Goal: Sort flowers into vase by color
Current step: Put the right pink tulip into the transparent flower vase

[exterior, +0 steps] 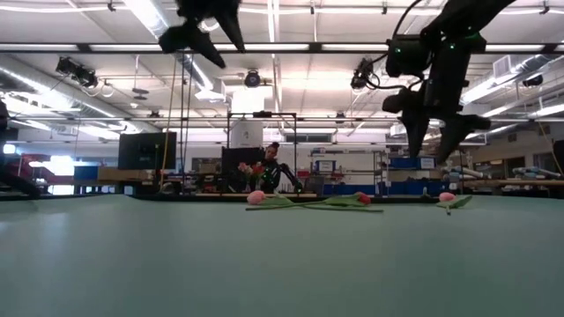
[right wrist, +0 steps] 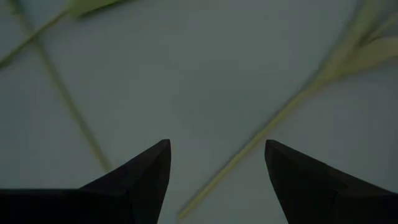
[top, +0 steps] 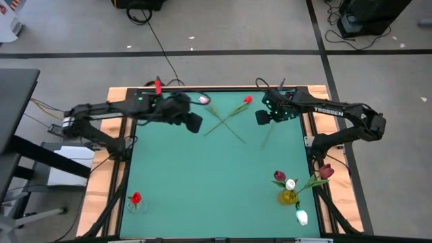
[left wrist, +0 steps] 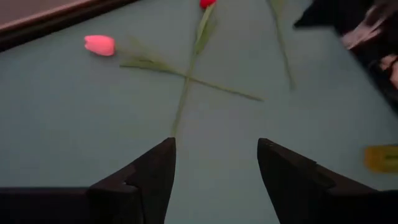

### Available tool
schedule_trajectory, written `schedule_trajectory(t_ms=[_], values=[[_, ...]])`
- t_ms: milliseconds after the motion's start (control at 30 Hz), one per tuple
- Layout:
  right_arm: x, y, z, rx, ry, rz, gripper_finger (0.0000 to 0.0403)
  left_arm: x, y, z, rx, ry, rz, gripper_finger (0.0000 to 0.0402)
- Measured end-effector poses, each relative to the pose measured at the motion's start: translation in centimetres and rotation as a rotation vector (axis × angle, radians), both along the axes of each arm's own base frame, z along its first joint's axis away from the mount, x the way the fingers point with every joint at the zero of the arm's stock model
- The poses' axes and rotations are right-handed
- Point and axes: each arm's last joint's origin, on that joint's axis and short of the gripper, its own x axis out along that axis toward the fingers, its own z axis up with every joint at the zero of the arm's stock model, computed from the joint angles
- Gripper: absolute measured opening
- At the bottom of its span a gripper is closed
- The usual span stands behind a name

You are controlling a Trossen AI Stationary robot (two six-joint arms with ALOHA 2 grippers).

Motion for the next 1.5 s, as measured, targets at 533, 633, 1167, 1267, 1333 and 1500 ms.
schedule_trajectory(t_ms=[533,633,1167,1267,1333,1500], values=[[-4.9,-2.9,-5.6,0.073,-0.027,-0.498,0.0220,3.5,8.4,-7.4,-0.071,0.291,-0.234,0.0231],[-5.6,-3.0,-6.5,0.067,-0.024,-0.589,0.0207,3.2,9.9,-8.0,-0.083,0.300,-0.298,0.0231],[-4.2,-5.1,-8.9,0.120,0.038,-0.639,0.0145,-0.8,17.3,-8.0,-0.049,0.220,-0.308,0.0231],[-3.9,-5.3,-8.6,0.105,0.073,-0.617,0.0106,-0.7,17.5,-7.9,-0.032,0.213,-0.320,0.0231],[-3.8,-5.5,-8.4,0.102,0.075,-0.604,0.0068,-0.7,17.5,-7.9,-0.021,0.213,-0.332,0.0231],[-3.7,-5.5,-8.3,0.108,0.060,-0.584,0.0013,-0.6,17.5,-7.8,-0.009,0.205,-0.333,0.0231]])
